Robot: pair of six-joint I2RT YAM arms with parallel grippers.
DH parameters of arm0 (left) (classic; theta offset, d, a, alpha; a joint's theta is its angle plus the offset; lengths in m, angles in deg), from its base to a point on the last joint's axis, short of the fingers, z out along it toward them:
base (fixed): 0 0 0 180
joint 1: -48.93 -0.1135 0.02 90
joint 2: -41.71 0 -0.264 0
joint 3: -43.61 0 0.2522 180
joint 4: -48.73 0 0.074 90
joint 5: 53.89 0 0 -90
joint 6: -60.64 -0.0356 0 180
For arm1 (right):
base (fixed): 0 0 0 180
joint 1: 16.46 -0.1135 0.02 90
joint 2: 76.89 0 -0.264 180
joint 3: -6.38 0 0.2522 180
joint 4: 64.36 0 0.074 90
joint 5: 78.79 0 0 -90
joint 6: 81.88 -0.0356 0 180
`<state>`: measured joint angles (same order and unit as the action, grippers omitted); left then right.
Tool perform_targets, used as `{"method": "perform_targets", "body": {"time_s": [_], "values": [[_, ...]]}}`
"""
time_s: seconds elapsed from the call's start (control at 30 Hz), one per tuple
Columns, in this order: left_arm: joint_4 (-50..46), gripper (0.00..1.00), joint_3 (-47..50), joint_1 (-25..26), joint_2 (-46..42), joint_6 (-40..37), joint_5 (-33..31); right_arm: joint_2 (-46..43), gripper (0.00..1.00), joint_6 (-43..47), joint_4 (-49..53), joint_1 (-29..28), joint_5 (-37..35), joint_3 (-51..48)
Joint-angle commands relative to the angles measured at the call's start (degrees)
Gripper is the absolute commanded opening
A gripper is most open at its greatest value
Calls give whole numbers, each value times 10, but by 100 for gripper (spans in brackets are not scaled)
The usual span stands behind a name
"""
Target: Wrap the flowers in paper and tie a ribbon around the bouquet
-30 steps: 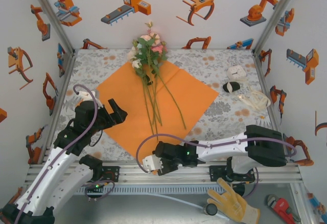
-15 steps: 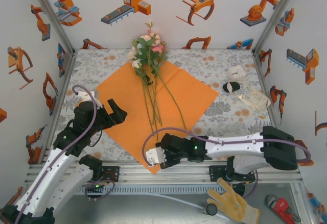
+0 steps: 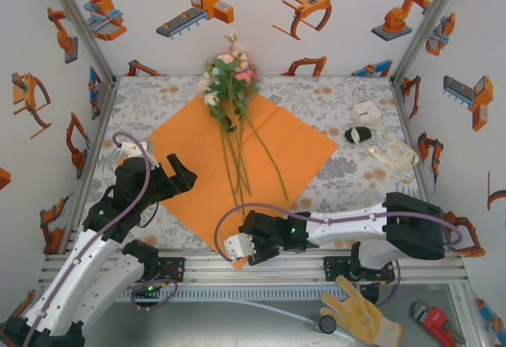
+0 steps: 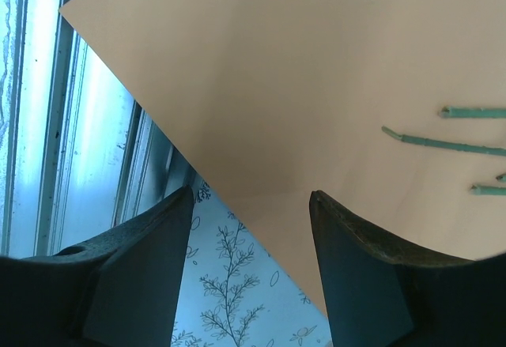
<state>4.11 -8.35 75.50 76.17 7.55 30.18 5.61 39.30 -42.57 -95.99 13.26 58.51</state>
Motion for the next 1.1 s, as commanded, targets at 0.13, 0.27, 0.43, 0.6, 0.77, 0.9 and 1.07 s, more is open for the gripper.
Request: {"method": "perform_targets", "body": {"time_s": [0.13,0.27,0.43,0.6,0.77,0.9,1.07], "values": [[7,97,3,-3,-4,6,6,9,58,4,-9,-2,24,28],[7,97,6,-3,-7,8,5,12,60,10,-32,-5,10,23],[5,97,7,-2,-11,9,6,34,60,17,-57,-18,-3,17],[1,97,7,-3,-18,8,3,33,60,16,-69,-25,0,10],[8,97,12,-3,-14,13,8,31,57,15,-86,-27,1,7],[6,97,12,-2,-12,12,7,28,39,12,-88,-26,8,8],[8,97,15,-2,-14,13,7,15,23,-11,-106,-25,10,3]]}}
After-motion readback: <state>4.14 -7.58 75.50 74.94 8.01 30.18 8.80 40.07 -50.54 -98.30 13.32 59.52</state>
